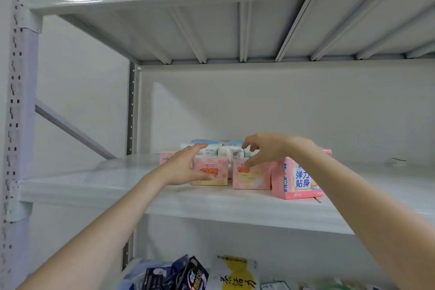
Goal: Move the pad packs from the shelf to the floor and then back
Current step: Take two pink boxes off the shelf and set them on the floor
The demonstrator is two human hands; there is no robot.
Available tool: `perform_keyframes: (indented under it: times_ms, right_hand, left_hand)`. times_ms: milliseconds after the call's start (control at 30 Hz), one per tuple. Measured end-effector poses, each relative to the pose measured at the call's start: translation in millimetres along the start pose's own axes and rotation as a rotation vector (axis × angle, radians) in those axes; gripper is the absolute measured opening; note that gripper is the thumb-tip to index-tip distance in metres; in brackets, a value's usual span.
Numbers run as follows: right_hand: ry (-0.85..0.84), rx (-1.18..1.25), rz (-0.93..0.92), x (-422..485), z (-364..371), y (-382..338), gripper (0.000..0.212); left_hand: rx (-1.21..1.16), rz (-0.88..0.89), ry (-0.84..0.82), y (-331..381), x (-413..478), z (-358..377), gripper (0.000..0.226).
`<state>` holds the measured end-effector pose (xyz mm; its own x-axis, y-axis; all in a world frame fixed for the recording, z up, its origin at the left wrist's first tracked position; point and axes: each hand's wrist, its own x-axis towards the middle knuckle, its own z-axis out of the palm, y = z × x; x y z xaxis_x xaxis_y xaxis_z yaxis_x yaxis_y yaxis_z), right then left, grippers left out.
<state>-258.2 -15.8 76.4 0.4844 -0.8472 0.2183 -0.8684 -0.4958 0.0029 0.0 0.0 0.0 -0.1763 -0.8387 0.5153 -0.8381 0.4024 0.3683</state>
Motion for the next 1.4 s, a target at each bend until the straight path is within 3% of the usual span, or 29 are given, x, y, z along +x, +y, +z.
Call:
perform_keyframes:
  times_ms: [300,500,733,1000,1400]
  right_hand:
    - [-0.161,-0.114,0.025,42,-3,11,0.065]
    - [-0.197,-0.091,0.012,53,-1,16,0.063]
    - [-0.236,0.043,-0.037,46,-3,10,0.057]
    - [-0.103,0.250,-0.120,31,-18,-3,0.047]
    - [0.074,0.391,-0.123,-57,-45,-37,0.050]
  left_hand:
    - [-0.192,-0.096,0.021,-24,18,4,0.057]
    - [-0.407,-0.134,0.003,-33,17,15,0.048]
    - [-0.489,-0.111,0.075,-30,12,14,0.051]
    - [-0.512,-0.043,0.281,-22,-6,-15,0.054]
    - [-0.583,0.052,0.281,12,-62,-64,0.095]
